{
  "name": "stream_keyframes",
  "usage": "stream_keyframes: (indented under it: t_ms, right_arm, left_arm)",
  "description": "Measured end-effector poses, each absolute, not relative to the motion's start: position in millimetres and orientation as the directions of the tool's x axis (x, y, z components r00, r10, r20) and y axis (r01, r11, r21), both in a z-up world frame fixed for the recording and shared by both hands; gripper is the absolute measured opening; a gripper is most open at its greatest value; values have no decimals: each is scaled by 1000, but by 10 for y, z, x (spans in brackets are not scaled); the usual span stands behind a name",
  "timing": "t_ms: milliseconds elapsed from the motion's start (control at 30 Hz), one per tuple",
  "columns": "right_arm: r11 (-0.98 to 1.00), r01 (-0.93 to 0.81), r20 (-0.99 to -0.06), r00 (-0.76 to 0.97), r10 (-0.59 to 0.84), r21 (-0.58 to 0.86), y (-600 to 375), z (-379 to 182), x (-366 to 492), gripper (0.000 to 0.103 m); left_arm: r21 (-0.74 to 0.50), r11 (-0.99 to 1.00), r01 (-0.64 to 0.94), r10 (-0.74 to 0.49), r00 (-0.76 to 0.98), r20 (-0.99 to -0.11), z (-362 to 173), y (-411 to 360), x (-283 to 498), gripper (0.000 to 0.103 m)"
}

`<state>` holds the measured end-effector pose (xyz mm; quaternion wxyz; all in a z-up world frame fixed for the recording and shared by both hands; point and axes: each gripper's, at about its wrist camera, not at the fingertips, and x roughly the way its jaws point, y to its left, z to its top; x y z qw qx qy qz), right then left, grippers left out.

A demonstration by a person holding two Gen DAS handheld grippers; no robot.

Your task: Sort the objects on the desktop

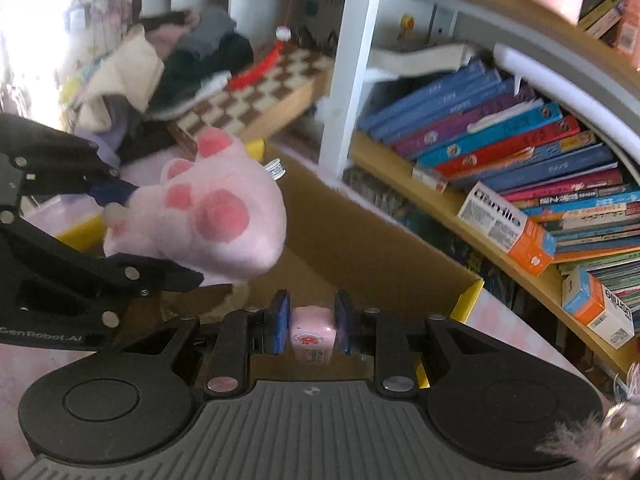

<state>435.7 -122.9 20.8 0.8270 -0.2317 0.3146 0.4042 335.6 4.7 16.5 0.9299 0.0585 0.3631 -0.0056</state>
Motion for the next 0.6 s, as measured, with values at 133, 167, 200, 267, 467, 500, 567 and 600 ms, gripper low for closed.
stream_keyframes:
  t_ms: [133,167,200,267,467,500,567,600]
  right_arm:
    - [553,-820,-738,462,491,-146,-1198,87,4458,23]
    - [550,-822,-744,460,485,-150,-1189,63,4475,23]
    - [545,-824,-751,456,478,-153,-1182,38,4490,23]
    - [539,-828,-762,447,468,-155,-1165,-13,4518,23]
    - [532,-833,-786,429,445,-154,-1131,-114,4556,23]
    - [529,-834,-789,427,442,-156,-1125,-127,4558,23]
    - [522,-838,-795,421,436,-157,-1101,-143,4561,23]
    - [519,-840,-798,418,434,-158,-1091,-155,4562,23]
  left_arm:
    - [114,991,63,36,712,-701,71,59,3461,48]
    - [117,991,65,38,706,-707,54,62,3481,48]
    - [121,990,66,40,700,-713,36,66,3501,48]
    - [127,990,70,44,688,-724,2,74,3540,48]
    - [134,988,82,46,663,-747,-78,88,3618,48]
    - [134,987,83,46,659,-751,-91,89,3629,48]
    - [135,987,88,46,650,-759,-126,92,3648,48]
    - [135,987,89,46,645,-763,-143,91,3658,48]
